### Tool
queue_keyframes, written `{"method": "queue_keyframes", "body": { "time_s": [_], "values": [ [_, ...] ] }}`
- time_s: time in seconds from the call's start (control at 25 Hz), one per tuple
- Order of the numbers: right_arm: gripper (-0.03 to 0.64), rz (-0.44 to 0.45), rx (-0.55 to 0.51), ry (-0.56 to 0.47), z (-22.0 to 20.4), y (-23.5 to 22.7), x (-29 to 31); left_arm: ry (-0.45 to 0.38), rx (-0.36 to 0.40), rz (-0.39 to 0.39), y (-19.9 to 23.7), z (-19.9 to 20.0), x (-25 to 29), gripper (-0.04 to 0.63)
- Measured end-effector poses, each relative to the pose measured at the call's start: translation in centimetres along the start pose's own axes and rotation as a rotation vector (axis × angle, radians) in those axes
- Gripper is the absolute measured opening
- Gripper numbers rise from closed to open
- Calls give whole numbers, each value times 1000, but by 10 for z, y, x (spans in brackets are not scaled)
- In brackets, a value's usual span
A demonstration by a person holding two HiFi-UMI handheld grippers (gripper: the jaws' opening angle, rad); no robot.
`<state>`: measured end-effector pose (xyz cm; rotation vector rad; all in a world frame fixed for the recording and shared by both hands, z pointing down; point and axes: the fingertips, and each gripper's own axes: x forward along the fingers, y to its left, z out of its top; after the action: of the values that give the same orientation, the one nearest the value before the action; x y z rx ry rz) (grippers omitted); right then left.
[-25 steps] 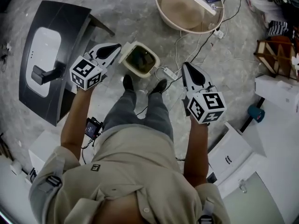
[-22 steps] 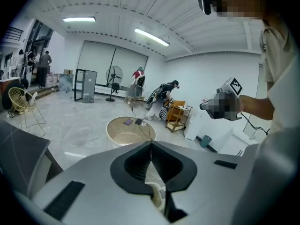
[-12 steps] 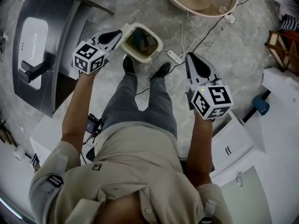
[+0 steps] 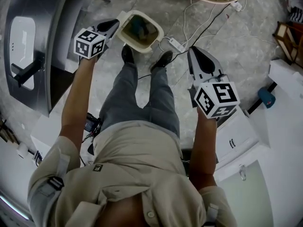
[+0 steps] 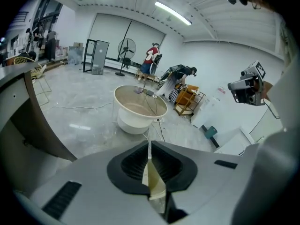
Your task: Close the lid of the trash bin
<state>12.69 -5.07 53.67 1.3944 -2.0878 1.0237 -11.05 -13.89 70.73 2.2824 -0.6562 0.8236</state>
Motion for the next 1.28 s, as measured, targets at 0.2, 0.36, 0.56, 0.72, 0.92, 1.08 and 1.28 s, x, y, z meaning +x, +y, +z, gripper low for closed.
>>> {"method": "queue_keyframes", "body": {
  "time_s": [0.2, 0.36, 0.56, 0.72, 0.92, 1.08, 1.28],
  "values": [
    [25, 6, 15, 18, -14, -1, 8, 39, -19, 9, 9, -21, 17, 18],
    [25, 2, 25, 29, -24, -4, 9, 74, -23, 0, 8, -36, 29, 91],
    [25, 1, 34, 39, -33, -9, 11, 94, -28, -5, 5, -47, 44, 97],
    [25, 4, 43, 43, -40, -11, 11, 113, -30, -33, -8, -56, 55, 97],
    [25, 3, 53, 47, -45, -19, 10, 142, -27, -82, -34, -68, 73, 97],
    [25, -2, 60, 52, -52, -26, 9, 174, -24, -119, -53, -82, 91, 95],
    [25, -6, 77, 62, -64, -37, 6, 219, -19, -154, -72, -99, 113, 95]
  ]
}}
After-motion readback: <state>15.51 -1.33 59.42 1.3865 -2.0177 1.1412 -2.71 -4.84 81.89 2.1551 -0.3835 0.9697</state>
